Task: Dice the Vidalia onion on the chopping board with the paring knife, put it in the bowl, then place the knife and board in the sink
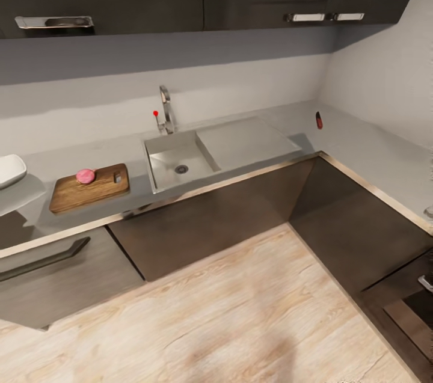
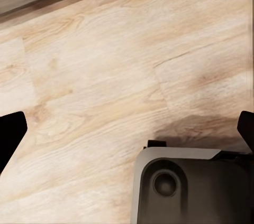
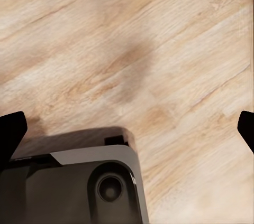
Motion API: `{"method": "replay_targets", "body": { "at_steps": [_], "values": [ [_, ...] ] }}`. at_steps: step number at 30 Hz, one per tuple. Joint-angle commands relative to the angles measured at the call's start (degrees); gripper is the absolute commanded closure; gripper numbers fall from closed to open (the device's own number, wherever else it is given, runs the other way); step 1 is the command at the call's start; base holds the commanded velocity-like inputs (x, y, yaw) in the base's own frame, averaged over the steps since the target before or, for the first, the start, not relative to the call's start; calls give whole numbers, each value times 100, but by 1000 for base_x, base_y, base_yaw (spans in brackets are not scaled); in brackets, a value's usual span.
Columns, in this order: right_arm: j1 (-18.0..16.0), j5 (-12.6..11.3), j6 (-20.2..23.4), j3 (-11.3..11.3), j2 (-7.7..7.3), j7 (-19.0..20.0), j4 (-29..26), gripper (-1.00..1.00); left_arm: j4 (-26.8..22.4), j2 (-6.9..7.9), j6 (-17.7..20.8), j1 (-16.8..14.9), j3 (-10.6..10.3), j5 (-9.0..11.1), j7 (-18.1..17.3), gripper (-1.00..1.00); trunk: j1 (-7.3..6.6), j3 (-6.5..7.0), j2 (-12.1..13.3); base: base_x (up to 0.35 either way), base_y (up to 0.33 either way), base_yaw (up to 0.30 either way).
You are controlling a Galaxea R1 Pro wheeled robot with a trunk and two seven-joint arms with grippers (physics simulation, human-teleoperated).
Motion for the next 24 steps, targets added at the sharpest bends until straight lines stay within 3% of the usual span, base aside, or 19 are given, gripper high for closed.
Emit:
{"method": "replay_targets", "body": {
  "at_steps": [1,24],
  "values": [
    [-3,-4,-8,48,-3,-55,-5,-100,-13,9,-11,-1,-47,30,50,-100,4,0,-9,0,0,-150],
    [-4,-4,-8,48,-3,-55,-5,-100,83,-37,-3,-4,-40,30,50,-100,4,190,-9,0,0,-124]
  ]
}}
